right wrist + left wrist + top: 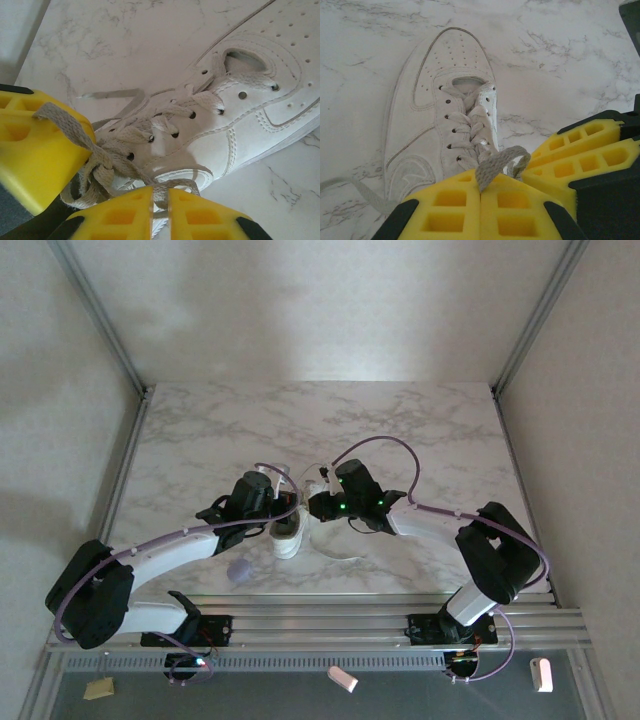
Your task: Tie the shoes
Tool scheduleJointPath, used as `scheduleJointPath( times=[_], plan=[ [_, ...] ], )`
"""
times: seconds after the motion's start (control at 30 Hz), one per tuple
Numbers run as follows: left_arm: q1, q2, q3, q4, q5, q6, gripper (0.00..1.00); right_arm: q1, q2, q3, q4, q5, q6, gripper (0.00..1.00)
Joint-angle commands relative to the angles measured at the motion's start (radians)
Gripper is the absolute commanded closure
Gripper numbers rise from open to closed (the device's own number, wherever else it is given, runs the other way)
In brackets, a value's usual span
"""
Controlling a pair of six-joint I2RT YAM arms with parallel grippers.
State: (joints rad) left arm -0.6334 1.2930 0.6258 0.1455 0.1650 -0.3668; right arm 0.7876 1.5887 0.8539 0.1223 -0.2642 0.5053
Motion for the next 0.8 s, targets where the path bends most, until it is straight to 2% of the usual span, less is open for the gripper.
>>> scheduleJointPath(
  times=[0.0,0.17,0.4,0.77],
  plan=[
    [0.003,0.008,-0.015,-0.007,0.024,-0.008,1.00,-0.004,0.015,-0.009,0.025,-0.019,0.001,0.81],
    [0.003,0.008,-0.015,-0.004,0.024,-0.008,1.00,-0.003,-0.011,-0.026,0.016,0.004,-0.002,0.80],
    [0.003,0.007,-0.013,-0.004,0.027,-0.008,1.00,-0.003,-0.070,-0.072,0.014,0.009,0.001,0.88],
    [0.003,0.006,-0.012,-0.009,0.025,-0.010,1.00,-0.002,-0.046,-0.065,0.059,-0.032,0.009,0.85]
  ],
)
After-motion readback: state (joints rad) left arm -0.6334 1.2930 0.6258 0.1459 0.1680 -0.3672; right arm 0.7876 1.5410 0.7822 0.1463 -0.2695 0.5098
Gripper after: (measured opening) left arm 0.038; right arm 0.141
